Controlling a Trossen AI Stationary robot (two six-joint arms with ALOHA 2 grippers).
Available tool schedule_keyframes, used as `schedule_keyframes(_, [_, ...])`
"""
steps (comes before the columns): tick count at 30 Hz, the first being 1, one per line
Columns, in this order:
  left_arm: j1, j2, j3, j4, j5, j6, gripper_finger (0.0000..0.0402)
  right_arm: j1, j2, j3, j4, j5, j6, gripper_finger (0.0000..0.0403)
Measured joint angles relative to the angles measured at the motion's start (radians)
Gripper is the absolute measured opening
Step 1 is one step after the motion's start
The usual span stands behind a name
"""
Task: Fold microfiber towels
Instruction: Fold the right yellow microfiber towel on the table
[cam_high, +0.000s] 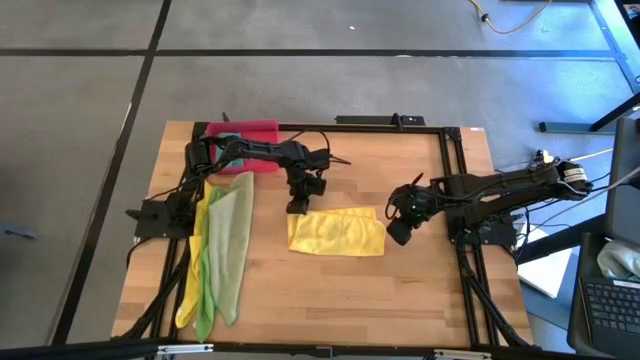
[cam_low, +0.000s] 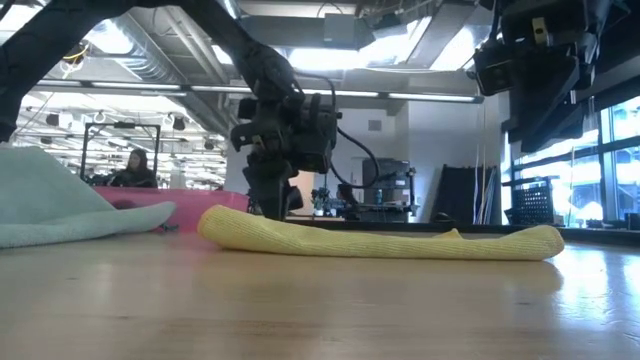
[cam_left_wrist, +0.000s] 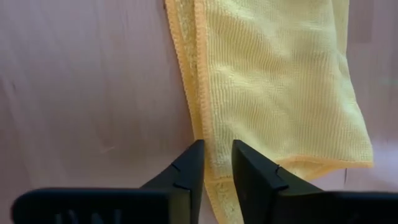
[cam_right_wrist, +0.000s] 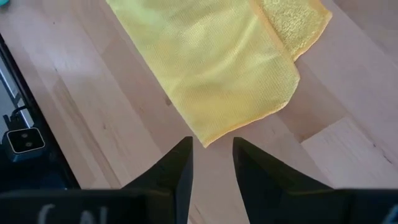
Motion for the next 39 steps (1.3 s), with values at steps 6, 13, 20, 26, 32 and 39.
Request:
schedule_keyframes(6, [-0.004,0.0,0.002,-0.019,0.005,0.0,0.0029,0.0,0.0,0.0,0.005,0.001,0.006,0.0116])
schedule_keyframes(13, [-0.004,0.0,0.002,-0.041,0.007,0.0,0.0004,0.0,0.0,0.0,0.006,0.001,0.008,0.0116])
schedule_keyframes(20, [-0.015,0.0,0.002,-0.044,0.011,0.0,0.0002,0.0,0.0,0.0,0.006,0.001,0.008,0.0116])
schedule_keyframes(26, [-0.027,-0.005,0.002,-0.093,0.01,-0.007,0.0,0.0,0.0,0.0,0.006,0.008,-0.004,0.0116])
schedule_keyframes(32, [-0.028,-0.036,0.006,-0.148,-0.021,-0.028,0.0,-0.001,0.004,0.0,0.007,0.076,-0.051,0.0116])
schedule_keyframes(39, [-0.033,-0.076,0.064,-0.201,-0.04,-0.077,0.0,-0.026,0.046,0.0,0.036,0.081,-0.118,0.0116])
